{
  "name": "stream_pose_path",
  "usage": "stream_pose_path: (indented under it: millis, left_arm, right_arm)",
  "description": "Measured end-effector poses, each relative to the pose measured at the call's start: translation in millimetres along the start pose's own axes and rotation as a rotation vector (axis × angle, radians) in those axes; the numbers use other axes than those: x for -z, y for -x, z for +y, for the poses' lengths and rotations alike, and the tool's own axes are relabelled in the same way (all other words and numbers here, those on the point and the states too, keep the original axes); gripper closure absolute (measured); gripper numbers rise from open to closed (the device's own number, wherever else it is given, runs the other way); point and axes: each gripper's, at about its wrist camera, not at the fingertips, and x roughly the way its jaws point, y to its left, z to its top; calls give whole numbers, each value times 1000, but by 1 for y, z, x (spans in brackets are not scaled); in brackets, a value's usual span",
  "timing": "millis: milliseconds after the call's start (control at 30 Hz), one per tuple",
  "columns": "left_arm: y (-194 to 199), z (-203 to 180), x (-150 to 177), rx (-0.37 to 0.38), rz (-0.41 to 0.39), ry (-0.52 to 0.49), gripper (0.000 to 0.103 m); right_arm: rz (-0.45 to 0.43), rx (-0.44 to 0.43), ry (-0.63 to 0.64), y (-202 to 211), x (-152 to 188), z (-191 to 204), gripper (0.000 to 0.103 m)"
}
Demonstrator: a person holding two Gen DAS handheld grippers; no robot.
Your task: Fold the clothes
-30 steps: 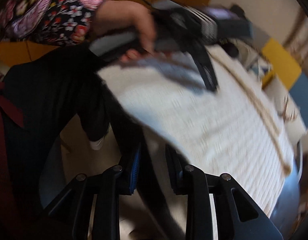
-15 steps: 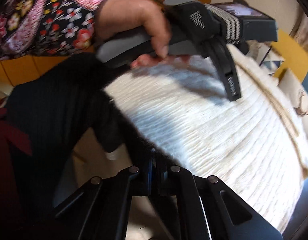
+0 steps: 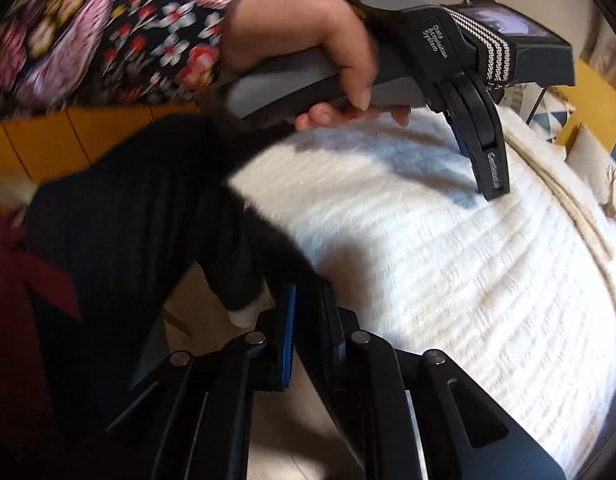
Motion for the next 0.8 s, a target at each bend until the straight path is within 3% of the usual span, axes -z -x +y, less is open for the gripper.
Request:
stream_pose_path:
  millis: [200, 400, 567, 667, 700, 733, 767, 800]
  left_arm:
    - [8, -2, 7, -30, -9, -68, 57]
    - [9, 8, 9, 2, -3, -15, 57]
    - [8, 7, 9, 1, -1, -13, 57]
    - [8, 7, 10, 1, -1, -13, 57]
    - [8, 7, 10, 3, -2, -11, 58]
    - [7, 8, 10, 6, -4, -8, 57]
    - [7, 9, 11, 11, -5, -4, 57]
    - [6, 10, 11, 16, -7, -1, 57]
  right_arm:
    - [-93, 23, -21, 15, -11, -6, 91]
    - [-122, 23, 25, 26, -16, -1, 86]
    - [-23, 57, 138, 4, -21, 19, 73]
    - [23, 163, 250, -13, -17, 33, 71]
    - [16, 186, 278, -14, -15, 36, 75]
    - [13, 167, 261, -14, -15, 36, 82]
    - [8, 142, 225, -12, -15, 33, 95]
    - [2, 117, 187, -11, -15, 29, 100]
